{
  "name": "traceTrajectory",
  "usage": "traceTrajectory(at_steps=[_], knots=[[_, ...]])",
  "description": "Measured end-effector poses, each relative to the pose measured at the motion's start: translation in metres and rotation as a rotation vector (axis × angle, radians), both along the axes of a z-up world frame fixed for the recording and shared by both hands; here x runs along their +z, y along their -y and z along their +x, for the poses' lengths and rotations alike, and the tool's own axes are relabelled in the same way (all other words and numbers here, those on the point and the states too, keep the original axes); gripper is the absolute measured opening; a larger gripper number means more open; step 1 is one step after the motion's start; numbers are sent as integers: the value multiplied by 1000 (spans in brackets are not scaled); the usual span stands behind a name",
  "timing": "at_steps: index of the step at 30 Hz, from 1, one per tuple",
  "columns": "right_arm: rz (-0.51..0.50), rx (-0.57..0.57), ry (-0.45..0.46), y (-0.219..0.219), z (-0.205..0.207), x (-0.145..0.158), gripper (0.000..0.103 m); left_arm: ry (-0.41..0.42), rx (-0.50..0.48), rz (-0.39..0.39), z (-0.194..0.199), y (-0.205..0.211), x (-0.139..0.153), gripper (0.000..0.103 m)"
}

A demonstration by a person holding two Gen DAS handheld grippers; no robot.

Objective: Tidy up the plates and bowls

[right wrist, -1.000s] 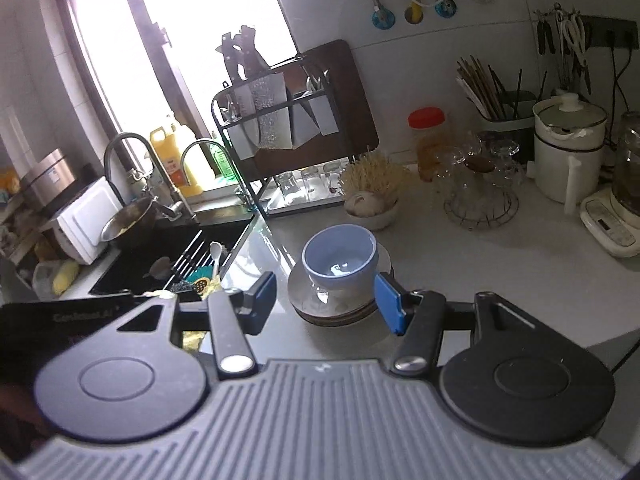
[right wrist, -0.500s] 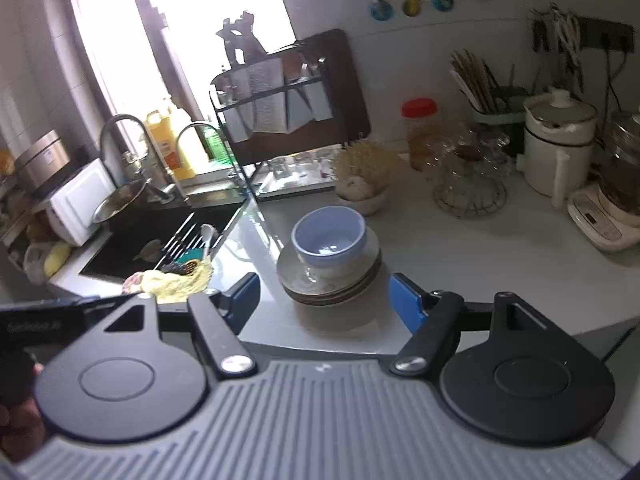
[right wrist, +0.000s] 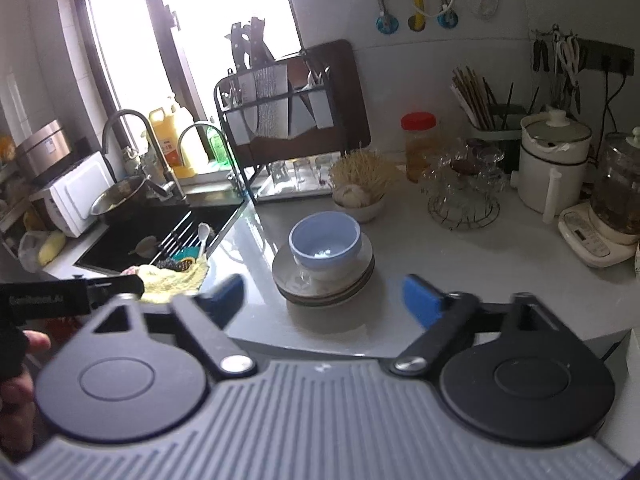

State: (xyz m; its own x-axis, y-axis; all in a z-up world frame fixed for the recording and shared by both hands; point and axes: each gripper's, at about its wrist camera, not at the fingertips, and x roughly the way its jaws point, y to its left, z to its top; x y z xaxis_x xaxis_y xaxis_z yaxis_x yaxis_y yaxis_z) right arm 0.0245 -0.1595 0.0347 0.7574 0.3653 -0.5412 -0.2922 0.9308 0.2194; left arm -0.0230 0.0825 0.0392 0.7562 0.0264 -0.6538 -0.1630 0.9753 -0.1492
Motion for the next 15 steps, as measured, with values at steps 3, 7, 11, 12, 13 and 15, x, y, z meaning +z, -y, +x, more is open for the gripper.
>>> traceTrajectory(at_steps=[3,7,11,12,13,15], knots=[[4,-7,-10,1,0,0,95,0,-7,11,-1,0,0,97],[0,-1,-11,-2,-3,-1,95,-3,-15,23,-2,0,-1,97],[-14,-8,-18,-6,-5,-2,103,-2,-17,30,-5,-1,-1,97],[-11,-8,-25,-7,-5,-3,103,-12,-15,26,-5,-2,-3,97],[-10,-6,-34,-8,-5,-4,103,-21,-15,21,-5,-3,-5,97],[-15,-3,-44,-9,-6,-5,103,-33,-19,13,-6,-3,-10,97]])
